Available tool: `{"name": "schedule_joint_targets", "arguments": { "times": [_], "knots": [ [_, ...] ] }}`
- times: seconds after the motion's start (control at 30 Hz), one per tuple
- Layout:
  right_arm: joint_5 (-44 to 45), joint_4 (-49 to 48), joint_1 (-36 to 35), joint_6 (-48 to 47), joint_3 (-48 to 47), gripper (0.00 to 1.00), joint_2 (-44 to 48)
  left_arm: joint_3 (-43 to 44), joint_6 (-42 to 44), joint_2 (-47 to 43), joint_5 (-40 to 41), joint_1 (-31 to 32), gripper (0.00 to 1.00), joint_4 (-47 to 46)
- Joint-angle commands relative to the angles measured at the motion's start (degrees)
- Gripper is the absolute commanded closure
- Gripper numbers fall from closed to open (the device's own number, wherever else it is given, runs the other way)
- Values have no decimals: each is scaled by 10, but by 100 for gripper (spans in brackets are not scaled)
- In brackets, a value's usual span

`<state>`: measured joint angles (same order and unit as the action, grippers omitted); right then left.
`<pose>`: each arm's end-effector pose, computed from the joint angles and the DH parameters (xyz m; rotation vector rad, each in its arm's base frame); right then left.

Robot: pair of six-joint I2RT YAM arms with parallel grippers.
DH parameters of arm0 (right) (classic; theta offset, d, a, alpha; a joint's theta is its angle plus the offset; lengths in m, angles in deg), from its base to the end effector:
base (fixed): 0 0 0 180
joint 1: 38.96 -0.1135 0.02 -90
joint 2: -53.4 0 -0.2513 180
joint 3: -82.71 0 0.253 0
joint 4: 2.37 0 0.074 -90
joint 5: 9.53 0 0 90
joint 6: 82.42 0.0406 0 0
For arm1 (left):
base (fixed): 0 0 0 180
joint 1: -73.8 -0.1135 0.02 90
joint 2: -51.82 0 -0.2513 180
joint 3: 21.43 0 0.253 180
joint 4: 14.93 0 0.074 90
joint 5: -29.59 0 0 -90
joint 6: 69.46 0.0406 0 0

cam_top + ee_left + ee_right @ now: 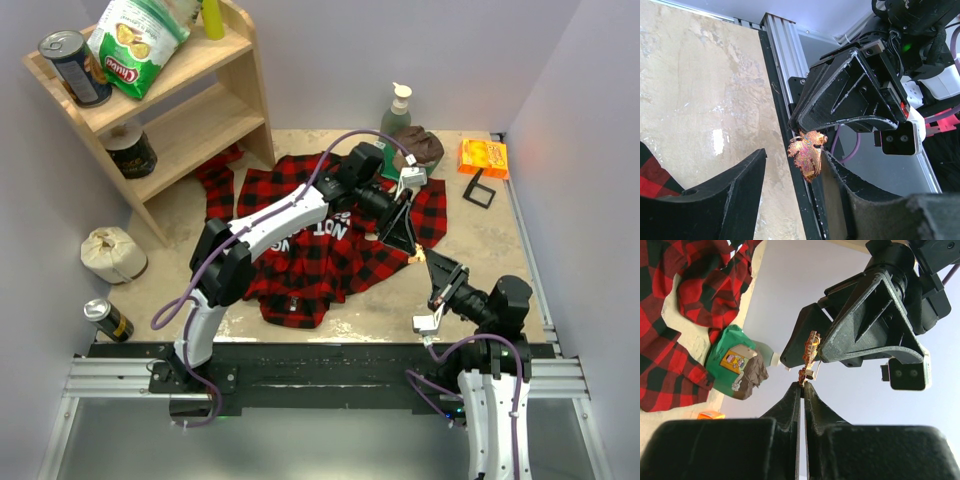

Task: Remove the brooch from the garment
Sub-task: Close the brooch.

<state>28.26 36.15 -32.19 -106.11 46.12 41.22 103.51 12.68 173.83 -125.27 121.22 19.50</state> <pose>0.1037 0.0200 0.2470 -1.7098 0.4783 -0.7190 0.3002 -0.3810 0.2918 1.4257 1.7378 -1.7422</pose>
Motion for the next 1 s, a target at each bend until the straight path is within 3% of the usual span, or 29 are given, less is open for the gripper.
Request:
{"name": "schedule_joint_targets", "arguments": {
  "times": [0.0,0.37,0.97],
  "knots": [
    [-21,-19,1,-169,-3,100,7,14,15,-2,9,3,48,12],
    [-27,-33,1,-162,6,100,14,19,61,0,49,4,51,75],
    [-20,-33,1,-155,8,100,18,26,16,-8,14,-1,46,21]
  ]
}}
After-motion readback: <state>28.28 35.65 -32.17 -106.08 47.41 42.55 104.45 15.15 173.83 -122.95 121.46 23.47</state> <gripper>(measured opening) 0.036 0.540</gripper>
